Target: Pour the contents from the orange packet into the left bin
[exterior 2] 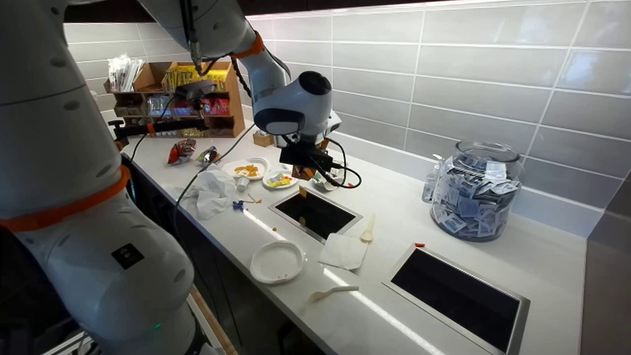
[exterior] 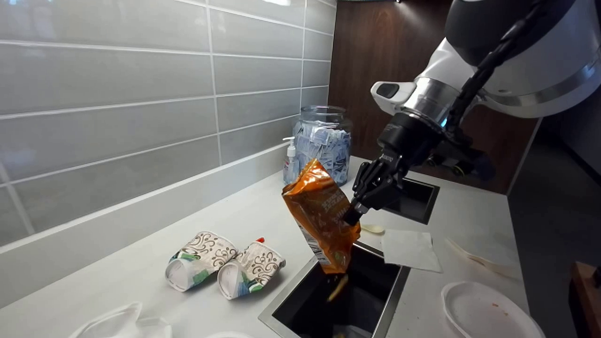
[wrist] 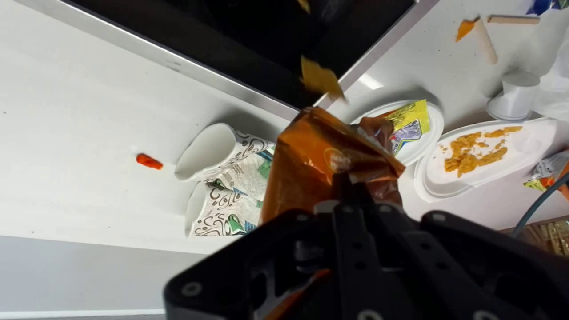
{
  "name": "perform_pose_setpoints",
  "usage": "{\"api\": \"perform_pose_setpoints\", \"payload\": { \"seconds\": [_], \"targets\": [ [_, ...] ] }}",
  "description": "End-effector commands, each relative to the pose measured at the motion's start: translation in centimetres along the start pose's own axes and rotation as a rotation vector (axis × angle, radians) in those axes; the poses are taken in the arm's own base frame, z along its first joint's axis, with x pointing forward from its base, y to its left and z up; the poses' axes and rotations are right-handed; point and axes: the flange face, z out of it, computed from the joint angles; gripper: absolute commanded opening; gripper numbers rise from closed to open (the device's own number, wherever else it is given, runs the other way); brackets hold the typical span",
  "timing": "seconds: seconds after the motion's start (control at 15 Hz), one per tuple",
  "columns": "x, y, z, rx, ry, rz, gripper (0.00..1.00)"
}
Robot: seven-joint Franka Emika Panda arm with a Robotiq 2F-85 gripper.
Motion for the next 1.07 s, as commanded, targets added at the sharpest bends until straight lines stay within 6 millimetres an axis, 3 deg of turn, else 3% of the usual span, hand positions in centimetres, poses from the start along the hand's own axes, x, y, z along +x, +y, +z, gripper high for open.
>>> {"api": "perform_pose_setpoints", "payload": {
  "seconds": [0.0,0.53,0.8,1.0],
  "targets": [
    [-1.5,-0.1,-0.7,-0.033,0.012,0.01,0.0],
    [-1.6,-0.3,-2.4,0.011,0.121,0.004,0.0],
    [-2.8,0.3,-1.9,-0.076,0.069,0.032,0.0],
    [-2.4,-0.3,-2.7,-0.002,0.132,-0.002,0.0]
  ]
}}
